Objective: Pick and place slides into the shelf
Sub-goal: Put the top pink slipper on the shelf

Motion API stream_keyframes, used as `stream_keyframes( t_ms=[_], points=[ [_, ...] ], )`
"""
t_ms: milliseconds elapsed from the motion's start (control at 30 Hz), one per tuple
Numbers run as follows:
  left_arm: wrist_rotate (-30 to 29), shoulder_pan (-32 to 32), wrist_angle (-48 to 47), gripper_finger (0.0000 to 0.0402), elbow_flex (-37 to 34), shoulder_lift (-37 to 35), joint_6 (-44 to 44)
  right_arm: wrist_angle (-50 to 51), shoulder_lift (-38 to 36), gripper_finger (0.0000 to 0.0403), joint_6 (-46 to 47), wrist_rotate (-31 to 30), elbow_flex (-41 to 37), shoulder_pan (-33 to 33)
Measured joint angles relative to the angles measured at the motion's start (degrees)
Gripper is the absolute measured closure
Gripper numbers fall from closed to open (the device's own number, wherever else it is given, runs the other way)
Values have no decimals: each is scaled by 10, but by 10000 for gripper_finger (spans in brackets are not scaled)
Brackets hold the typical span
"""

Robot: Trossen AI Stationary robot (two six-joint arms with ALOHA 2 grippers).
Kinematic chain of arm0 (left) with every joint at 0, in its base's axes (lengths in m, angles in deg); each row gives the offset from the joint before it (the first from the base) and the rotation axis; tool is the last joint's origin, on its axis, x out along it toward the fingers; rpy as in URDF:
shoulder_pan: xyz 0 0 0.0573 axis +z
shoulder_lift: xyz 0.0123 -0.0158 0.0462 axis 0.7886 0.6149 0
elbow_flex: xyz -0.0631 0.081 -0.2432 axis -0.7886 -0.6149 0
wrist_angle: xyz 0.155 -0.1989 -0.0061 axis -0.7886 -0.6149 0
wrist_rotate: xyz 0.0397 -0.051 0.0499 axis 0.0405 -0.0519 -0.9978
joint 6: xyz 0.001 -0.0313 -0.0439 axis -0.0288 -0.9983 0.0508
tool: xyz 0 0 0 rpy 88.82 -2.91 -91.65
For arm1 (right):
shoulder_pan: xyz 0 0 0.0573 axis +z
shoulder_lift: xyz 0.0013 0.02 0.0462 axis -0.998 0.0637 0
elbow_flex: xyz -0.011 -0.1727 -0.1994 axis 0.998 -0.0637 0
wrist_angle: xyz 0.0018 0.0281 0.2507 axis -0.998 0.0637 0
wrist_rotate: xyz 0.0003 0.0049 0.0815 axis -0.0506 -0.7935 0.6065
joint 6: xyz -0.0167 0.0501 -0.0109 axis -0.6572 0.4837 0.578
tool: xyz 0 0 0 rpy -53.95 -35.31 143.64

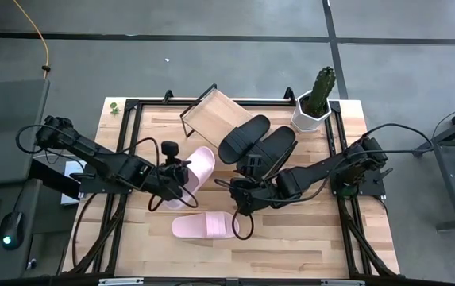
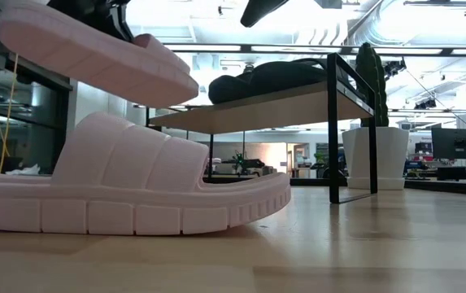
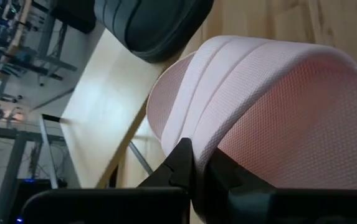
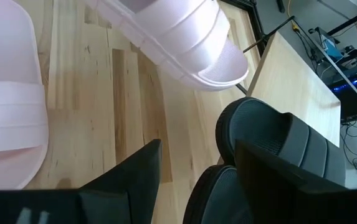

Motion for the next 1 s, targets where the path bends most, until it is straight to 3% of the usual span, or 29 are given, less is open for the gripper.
stream_keyframes(
  t_ms=[467,600,1000],
  points=[
    [-69,15,-1,397,5,-2,65,0,0,210,2,2,0,0],
    [-46,61,-12,399,28,-6,79,-1,1,210,2,2,0,0],
    [86,204,17,397,100,-9,233,-2,1,210,2,8,0,0]
  ],
)
